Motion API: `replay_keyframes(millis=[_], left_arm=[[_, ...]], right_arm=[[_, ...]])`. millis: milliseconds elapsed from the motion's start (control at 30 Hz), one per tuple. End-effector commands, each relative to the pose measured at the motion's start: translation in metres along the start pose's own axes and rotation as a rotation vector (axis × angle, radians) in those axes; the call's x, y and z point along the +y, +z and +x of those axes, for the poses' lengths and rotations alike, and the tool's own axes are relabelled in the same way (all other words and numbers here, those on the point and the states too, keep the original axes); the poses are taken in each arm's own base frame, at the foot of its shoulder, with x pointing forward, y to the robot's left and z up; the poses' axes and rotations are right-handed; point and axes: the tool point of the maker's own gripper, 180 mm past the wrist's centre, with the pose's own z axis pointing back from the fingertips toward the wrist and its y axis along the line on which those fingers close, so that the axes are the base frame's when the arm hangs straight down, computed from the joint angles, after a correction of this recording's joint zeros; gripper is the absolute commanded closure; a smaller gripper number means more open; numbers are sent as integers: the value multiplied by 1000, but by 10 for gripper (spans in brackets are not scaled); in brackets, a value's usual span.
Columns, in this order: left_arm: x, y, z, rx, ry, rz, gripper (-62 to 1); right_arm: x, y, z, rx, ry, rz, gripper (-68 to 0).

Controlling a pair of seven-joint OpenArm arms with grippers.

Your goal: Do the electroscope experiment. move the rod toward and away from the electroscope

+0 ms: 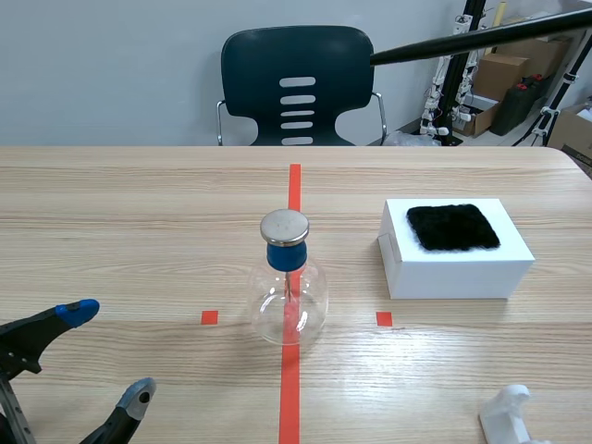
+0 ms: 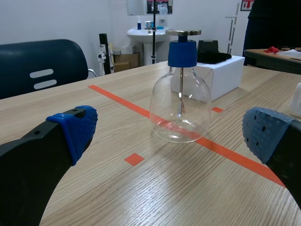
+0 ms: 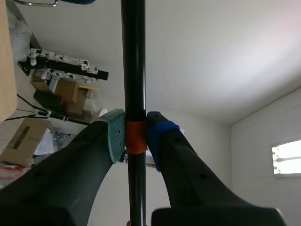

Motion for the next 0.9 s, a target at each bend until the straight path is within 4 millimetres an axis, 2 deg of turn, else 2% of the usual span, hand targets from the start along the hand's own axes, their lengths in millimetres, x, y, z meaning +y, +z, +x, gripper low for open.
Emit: replay_keyframes(millis=[0, 200, 533, 867], left_arm=[[0, -1, 4, -26, 0, 6, -623], [0, -1, 4, -26, 0, 6, -623], [0, -1, 4, -26, 0, 6, -623], [0, -1, 4, -26, 0, 6, -623]], right_arm=[[-7, 5, -1, 6, -28, -30, -11], [11, 33, -6, 36, -145, 8, -11], [57, 70, 20, -49, -266, 147, -11], [69, 80, 25, -42, -319, 186, -11]])
